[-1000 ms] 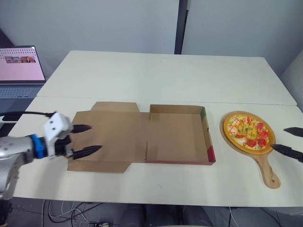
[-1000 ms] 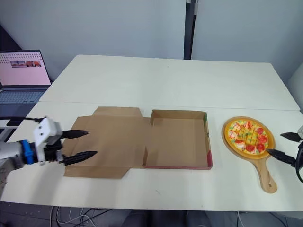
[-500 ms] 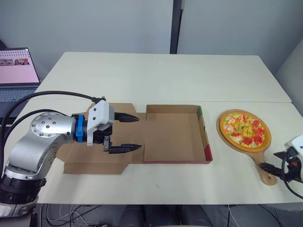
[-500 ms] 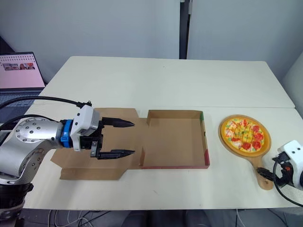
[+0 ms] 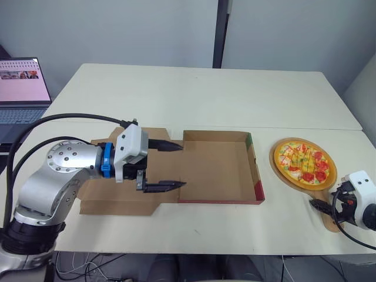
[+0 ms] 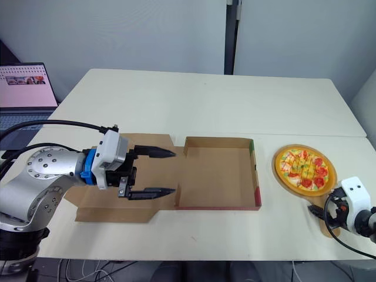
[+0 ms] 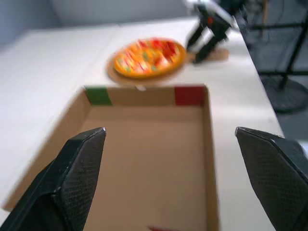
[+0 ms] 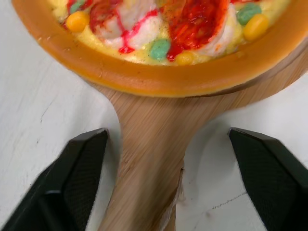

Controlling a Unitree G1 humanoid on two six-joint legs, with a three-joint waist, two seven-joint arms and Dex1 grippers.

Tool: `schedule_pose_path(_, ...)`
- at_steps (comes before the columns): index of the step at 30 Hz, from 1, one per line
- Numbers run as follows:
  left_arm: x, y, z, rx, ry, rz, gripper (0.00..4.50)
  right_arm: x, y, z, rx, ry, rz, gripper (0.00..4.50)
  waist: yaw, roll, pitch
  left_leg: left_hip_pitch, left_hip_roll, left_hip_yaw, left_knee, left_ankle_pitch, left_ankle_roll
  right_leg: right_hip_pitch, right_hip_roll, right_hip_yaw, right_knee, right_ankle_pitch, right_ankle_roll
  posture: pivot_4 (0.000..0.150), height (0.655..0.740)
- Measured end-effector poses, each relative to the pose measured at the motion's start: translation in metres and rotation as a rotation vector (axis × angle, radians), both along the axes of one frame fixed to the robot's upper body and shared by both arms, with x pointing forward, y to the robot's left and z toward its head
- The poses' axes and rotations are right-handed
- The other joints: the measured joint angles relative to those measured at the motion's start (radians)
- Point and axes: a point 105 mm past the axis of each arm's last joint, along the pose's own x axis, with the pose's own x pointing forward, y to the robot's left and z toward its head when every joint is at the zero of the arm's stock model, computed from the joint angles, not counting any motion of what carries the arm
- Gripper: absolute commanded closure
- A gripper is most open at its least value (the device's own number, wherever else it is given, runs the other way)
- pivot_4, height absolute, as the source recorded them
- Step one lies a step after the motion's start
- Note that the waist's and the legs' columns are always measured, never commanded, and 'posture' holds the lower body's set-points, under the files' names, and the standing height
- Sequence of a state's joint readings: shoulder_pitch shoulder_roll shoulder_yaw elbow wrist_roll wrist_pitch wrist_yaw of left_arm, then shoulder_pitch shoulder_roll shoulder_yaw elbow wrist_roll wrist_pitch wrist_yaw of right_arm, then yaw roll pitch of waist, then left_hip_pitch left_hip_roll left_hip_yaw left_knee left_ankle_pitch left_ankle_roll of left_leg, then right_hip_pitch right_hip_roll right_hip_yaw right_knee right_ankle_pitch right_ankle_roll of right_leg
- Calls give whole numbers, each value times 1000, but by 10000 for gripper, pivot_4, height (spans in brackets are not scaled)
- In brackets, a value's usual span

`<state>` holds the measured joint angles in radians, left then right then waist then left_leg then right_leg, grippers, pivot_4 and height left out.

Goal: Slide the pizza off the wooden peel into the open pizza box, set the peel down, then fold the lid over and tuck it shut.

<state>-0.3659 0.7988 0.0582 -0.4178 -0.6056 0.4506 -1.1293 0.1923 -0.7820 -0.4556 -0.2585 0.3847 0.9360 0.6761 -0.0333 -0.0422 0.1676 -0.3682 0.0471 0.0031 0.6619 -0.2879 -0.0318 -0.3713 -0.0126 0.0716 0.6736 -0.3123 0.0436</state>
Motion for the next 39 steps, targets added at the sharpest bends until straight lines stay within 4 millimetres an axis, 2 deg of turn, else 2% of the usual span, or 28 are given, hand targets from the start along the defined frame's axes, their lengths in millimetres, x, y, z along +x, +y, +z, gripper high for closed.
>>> schedule_pose_path(3, 1, 2, 1, 0, -7, 12, 0, 0, -1, 0, 51, -11, -45, 23374, 0, -1, 0, 0, 0, 0, 0, 0, 0, 0, 1, 0, 0, 0, 0, 1500, 7368)
schedule_pose_path(5, 3, 5, 2, 2, -6, 22, 0, -1, -2, 0, 62, -15, -57, 28505, 0, -1, 0, 0, 0, 0, 0, 0, 0, 0, 1, 0, 0, 0, 0, 1500, 7368)
schedule_pose_path(6, 4, 6, 1, 2, -2, 28, 0, 0, -2, 0, 65, -18, -60, 29563, 0, -1, 0, 1, 0, 0, 0, 0, 0, 0, 1, 1, 0, 0, 0, 1500, 7368)
schedule_pose_path(12, 4, 12, -1, 46, -8, 31, 0, 5, 0, 4, 51, -82, -27, 29563, -6, 1, 1, 1, 0, 1, 0, 0, 0, -1, 1, 2, 0, 0, 0, 1500, 7368)
schedule_pose_path(17, 4, 20, -2, 88, 7, 42, 0, 15, 5, 16, 54, -165, 48, 29563, -12, 14, 10, -1, 0, 2, 0, 0, 0, -3, 1, 3, 1, 0, 0, 1500, 7368)
schedule_pose_path(20, 2, 25, 4, 73, 15, 51, 0, 28, 4, 38, 24, -240, 102, 29563, -11, 19, 13, -2, -1, 2, 0, 0, 0, -4, 0, 3, 0, 0, 0, 1500, 7368)
schedule_pose_path(24, 0, 29, 18, -10, 4, 58, 0, 38, 6, 71, 4, -343, 175, 29563, -6, 20, 13, -4, -1, 1, 0, 0, 0, -4, 1, 1, 0, 0, 0, 1500, 7368)
schedule_pose_path(27, -3, 36, 24, -62, -10, 86, 0, 41, 9, 88, -41, -371, 249, 29563, -5, 20, 13, -5, -1, 1, 0, 0, 0, -4, 0, 1, 0, 0, 0, 1500, 7368)
schedule_pose_path(29, -4, 44, 20, -70, 6, 116, 0, 41, 12, 95, -82, -350, 314, 29563, -6, 20, 13, -5, -1, 1, 0, 0, 0, -4, 0, 2, 0, 0, 0, 1500, 7368)
schedule_pose_path(34, -7, 60, 2, -11, 46, 180, 0, 49, 38, 107, -176, -318, 526, 29563, -11, 20, 13, -4, 0, 0, 0, 0, 0, -5, 0, 2, 0, 0, 0, 1500, 7368)
schedule_pose_path(39, -7, 66, -3, 17, 36, 209, 0, 61, 64, 111, -231, -312, 669, 29563, -7, 19, 14, -7, 0, 0, 1, 0, 0, -8, 0, 1, 0, 0, 0, 1500, 7368)
